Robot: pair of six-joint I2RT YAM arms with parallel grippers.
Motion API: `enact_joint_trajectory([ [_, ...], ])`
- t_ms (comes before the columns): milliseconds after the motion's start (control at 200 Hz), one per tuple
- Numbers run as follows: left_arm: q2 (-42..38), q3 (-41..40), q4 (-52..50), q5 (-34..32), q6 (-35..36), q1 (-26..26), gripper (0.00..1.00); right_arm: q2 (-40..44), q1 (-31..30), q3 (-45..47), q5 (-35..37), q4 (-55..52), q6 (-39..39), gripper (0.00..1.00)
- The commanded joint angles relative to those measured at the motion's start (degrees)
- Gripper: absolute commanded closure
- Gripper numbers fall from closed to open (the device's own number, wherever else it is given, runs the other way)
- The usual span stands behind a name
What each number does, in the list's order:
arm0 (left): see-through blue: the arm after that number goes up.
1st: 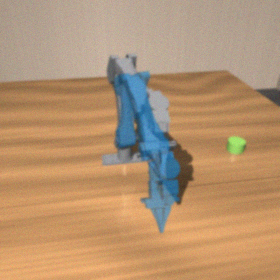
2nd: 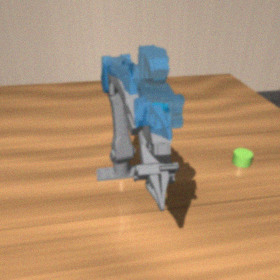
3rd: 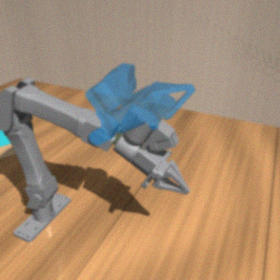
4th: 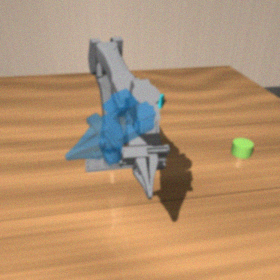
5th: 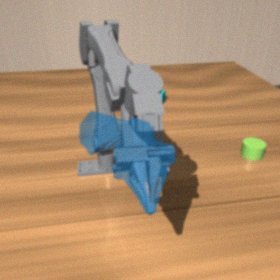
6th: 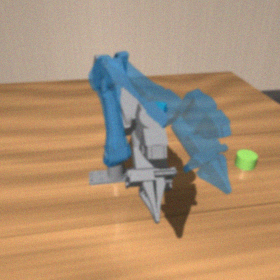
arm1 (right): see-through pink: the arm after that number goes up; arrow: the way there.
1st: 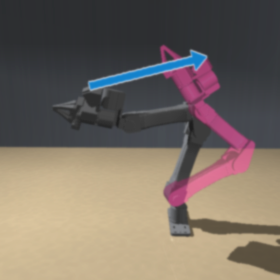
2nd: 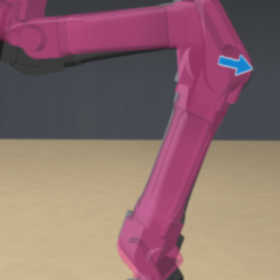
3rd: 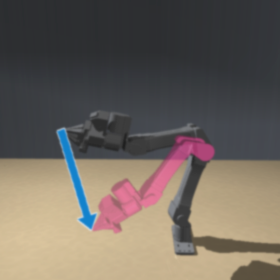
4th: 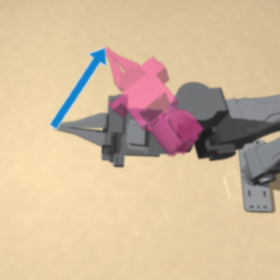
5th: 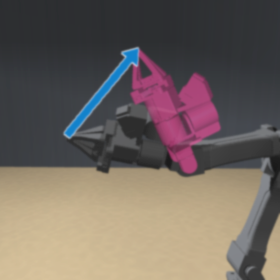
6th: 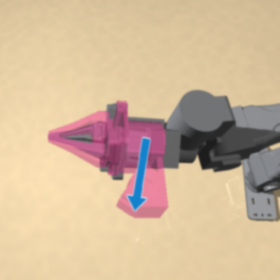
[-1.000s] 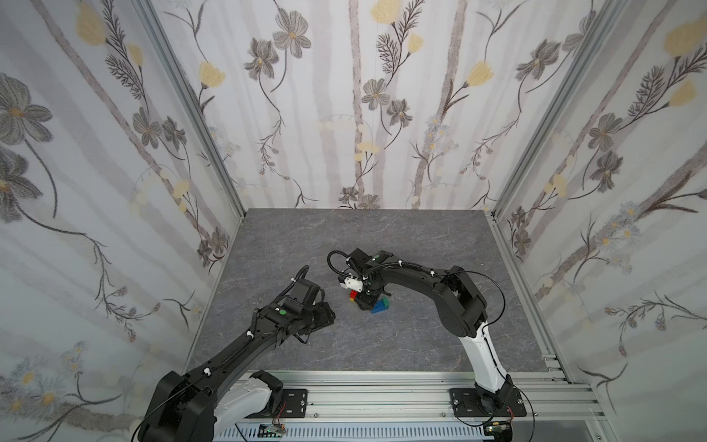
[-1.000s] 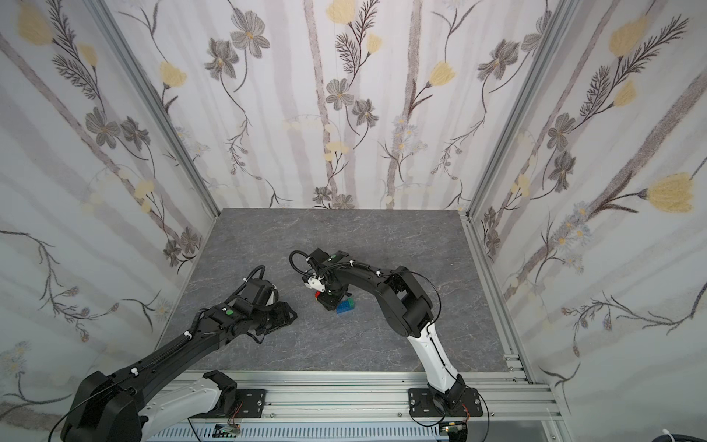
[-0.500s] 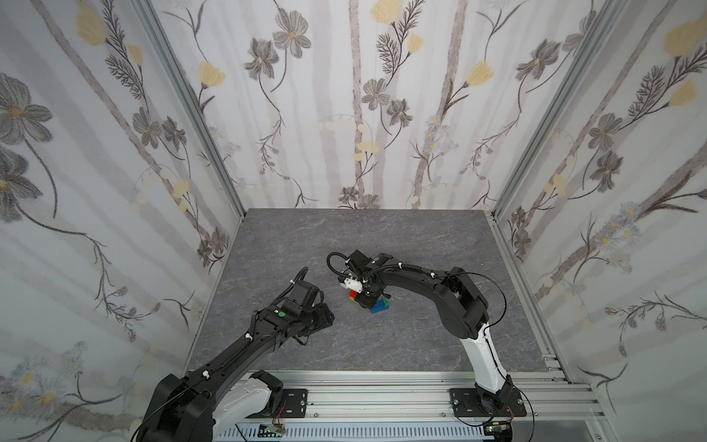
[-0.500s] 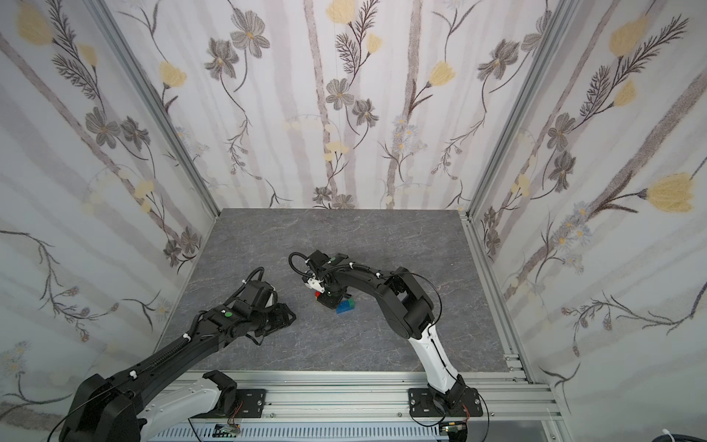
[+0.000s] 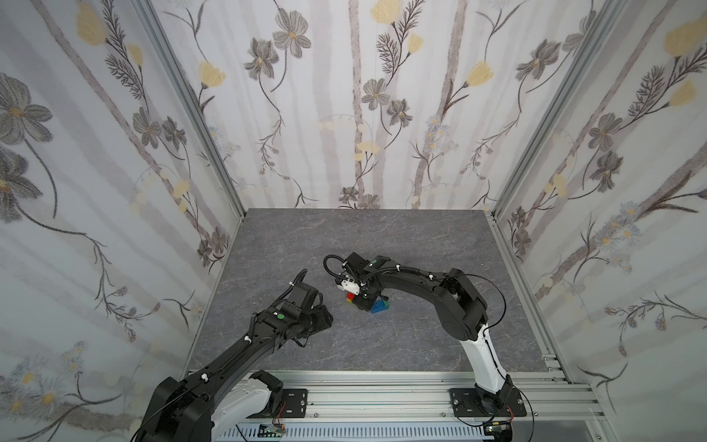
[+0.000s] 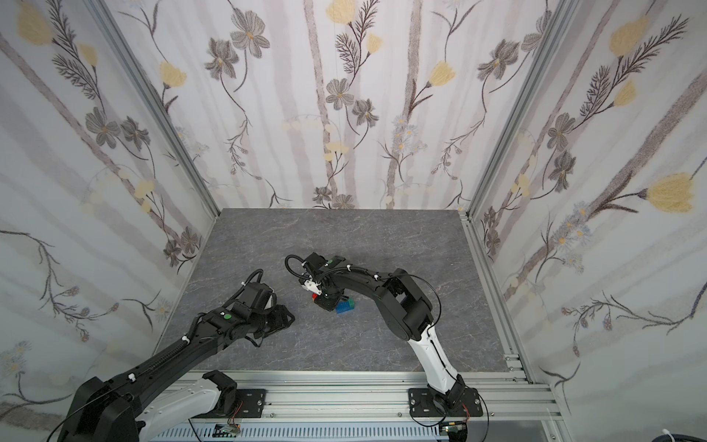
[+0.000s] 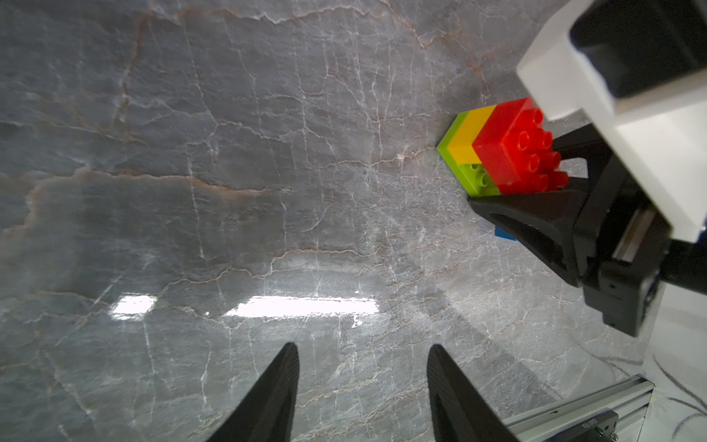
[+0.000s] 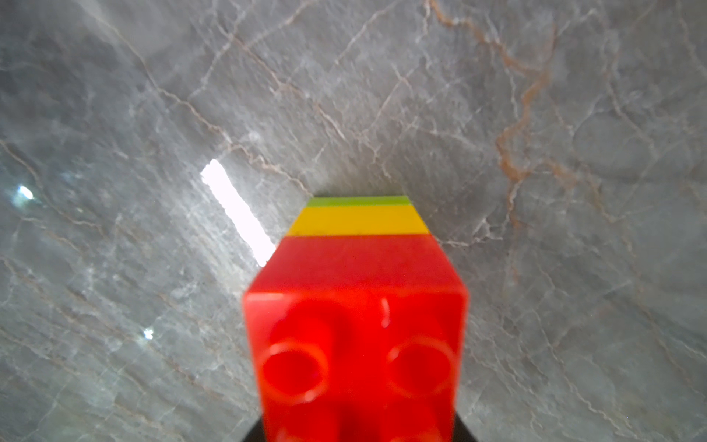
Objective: Assemble the number 5 with lego
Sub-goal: Pick up the lego brick from the center of the board, then adjust the lego brick at the center of the board.
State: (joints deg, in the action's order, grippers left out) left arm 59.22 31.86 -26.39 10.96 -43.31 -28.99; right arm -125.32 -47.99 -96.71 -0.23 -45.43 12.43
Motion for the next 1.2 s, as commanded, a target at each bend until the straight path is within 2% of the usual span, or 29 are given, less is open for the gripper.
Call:
enact_joint_trajectory([
  [0, -0.16, -0.08, 0.38, -0.50, -0.45, 0.07, 0.45, 2.23, 0.08, -0.14, 0.67, -0.97, -0.54, 0.86],
  [220, 0.96, 0.31, 1.41, 0.15, -0.02, -0.98, 0.45, 7.65, 1.68, 0.68, 1.11, -1.34, -1.34, 0.85],
  [460, 7.92, 3.83, 4.67, 0.53, 0.72, -5.11, 0.45, 14.27, 5.00, 5.66, 2.01, -1.72, -2.75, 0.85],
  [889, 31.57, 17.41, 11.89, 4.66, 5.00, -11.20, 0.44, 26.68, 12.24, 19.21, 4.22, -0.98, -6.89, 0.85],
  [1059, 40.74, 24.99, 9.66, 6.88, 7.22, -13.88, 0.50, 29.89, 14.06, 22.20, 4.80, -0.89, -7.14, 0.85],
  [1194, 43.76, 27.48, 7.97, 6.54, 8.02, -14.59, 0.55, 31.33, 14.59, 23.03, 4.28, -0.72, -7.55, 0.85],
])
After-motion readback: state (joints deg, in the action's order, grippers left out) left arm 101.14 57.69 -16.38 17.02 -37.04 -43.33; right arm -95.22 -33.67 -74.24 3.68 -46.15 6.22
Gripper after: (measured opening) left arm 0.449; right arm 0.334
